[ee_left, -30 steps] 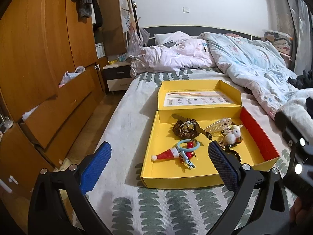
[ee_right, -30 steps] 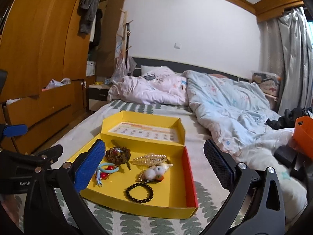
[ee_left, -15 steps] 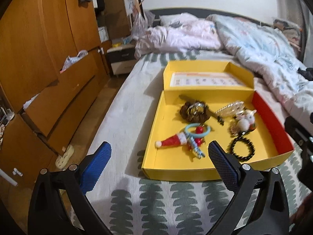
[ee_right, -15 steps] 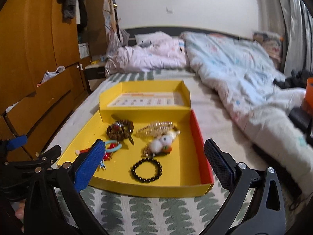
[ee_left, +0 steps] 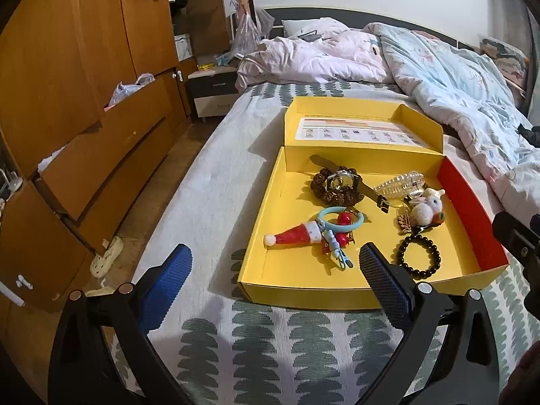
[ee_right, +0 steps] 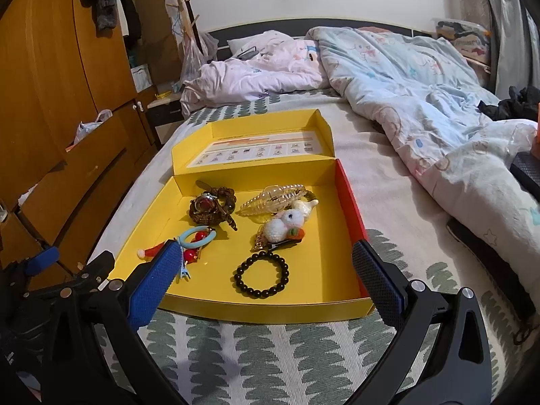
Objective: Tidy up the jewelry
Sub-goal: 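Move both tools over the yellow jewelry box, then grasp the white rabbit plush with the right tool while the left grasps the Santa hat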
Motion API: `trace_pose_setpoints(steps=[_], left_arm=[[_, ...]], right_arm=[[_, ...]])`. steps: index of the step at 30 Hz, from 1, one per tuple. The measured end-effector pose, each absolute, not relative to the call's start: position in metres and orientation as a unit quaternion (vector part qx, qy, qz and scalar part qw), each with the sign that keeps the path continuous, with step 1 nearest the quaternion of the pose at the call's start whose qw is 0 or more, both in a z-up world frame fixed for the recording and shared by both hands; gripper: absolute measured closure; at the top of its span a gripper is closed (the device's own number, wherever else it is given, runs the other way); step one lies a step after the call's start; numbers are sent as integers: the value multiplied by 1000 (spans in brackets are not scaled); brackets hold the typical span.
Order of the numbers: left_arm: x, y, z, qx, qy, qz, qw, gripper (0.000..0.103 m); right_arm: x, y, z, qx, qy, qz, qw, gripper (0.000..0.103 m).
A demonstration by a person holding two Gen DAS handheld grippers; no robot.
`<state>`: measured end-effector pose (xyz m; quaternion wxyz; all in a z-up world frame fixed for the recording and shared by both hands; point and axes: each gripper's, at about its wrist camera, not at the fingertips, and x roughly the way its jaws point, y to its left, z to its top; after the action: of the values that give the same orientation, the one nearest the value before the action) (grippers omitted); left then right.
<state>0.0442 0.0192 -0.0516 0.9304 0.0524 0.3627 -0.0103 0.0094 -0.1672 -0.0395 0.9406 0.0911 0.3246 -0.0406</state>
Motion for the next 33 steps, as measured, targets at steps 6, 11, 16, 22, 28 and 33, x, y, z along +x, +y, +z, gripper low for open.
trace_pose_setpoints(steps=[6,11,16,22,28,33], left_arm=[[43,15,-52,67,359,-8,931,4],[45,15,-53,63,365,-15,929,4],[45,14,-56,63,368,-14,927,4],[44,13,-58,67,368,-16,927,4],[43,11,-57,73,363,-25,929,4],[43,12,-57,71,363,-26,929,4]], right_arm=[[12,-163,-42,82,336,-39,938,3],[11,-164,-41,85,334,-37,938,3],[12,-164,-42,84,344,-36,934,3],[10,-160,-39,66,333,-41,940,3],[11,-155,-37,45,322,-51,944,3],[12,-148,-36,20,312,-48,949,3]])
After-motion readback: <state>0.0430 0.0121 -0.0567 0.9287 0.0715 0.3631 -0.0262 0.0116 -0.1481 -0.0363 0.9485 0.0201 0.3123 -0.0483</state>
